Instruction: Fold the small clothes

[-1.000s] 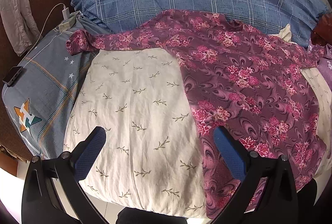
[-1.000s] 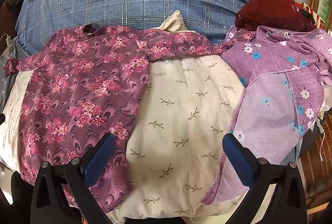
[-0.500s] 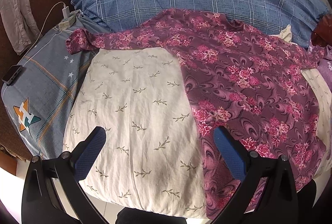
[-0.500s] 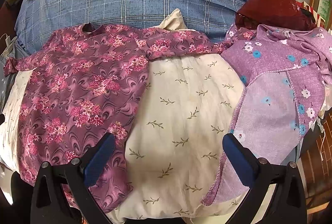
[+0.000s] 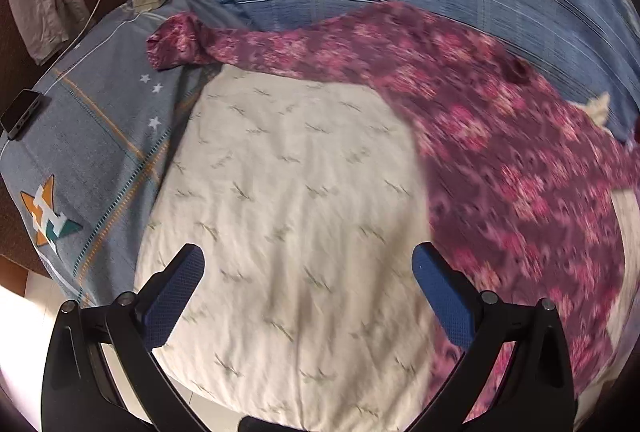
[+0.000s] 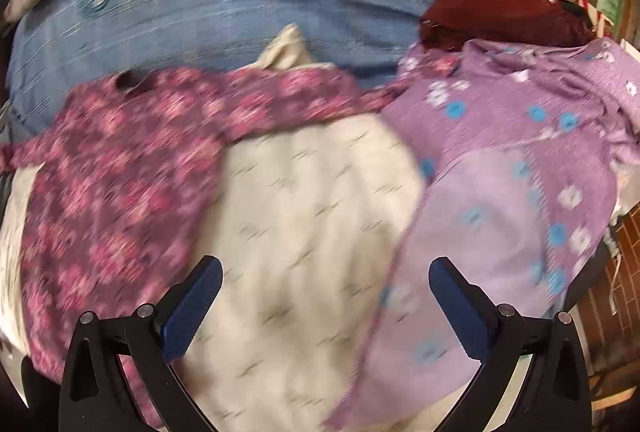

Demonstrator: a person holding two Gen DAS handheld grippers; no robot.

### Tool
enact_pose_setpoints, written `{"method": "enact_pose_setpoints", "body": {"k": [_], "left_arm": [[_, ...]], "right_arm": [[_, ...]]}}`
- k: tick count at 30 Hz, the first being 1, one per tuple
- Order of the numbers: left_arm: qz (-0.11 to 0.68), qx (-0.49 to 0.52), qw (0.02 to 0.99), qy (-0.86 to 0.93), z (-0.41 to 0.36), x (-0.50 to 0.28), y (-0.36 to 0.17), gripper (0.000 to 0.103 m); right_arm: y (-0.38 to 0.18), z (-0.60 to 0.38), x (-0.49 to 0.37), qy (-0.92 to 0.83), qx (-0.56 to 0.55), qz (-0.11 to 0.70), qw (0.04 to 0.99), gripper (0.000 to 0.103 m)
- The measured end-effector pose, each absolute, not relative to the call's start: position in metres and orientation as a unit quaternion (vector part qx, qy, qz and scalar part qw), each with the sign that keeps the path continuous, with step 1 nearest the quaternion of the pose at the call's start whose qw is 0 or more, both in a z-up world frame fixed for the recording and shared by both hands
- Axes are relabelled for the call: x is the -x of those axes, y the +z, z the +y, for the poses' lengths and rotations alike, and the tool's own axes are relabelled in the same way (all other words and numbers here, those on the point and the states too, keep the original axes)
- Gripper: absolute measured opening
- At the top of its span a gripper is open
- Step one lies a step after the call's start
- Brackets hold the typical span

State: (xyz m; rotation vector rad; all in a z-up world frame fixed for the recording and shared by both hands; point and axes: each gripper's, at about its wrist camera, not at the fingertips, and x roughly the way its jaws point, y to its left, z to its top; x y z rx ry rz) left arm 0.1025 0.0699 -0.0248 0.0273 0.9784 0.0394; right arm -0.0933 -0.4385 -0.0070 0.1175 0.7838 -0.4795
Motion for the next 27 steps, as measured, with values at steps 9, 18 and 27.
{"method": "enact_pose_setpoints", "body": {"k": [9, 18, 27], "left_arm": [[0.506, 0.034, 0.860, 0.055, 0.090, -0.196, -0.015, 0.103], [0.536, 0.048, 0.842, 0.042, 0.059, -0.280, -0.034, 0.103], [0.563, 0.116, 0.814, 0.082, 0.070, -0.346, -0.066, 0.103]], "right_arm": [[0.054, -0.569, 0.025, -0.281, -0.112, 0.353, 0.885, 0.103], [0.046, -0.700, -0.082, -0.333, -0.217, 0.376, 0.837, 0.102], [-0.018, -0.743, -0.130, -0.352, -0.250, 0.409, 0.804, 0.076]]}}
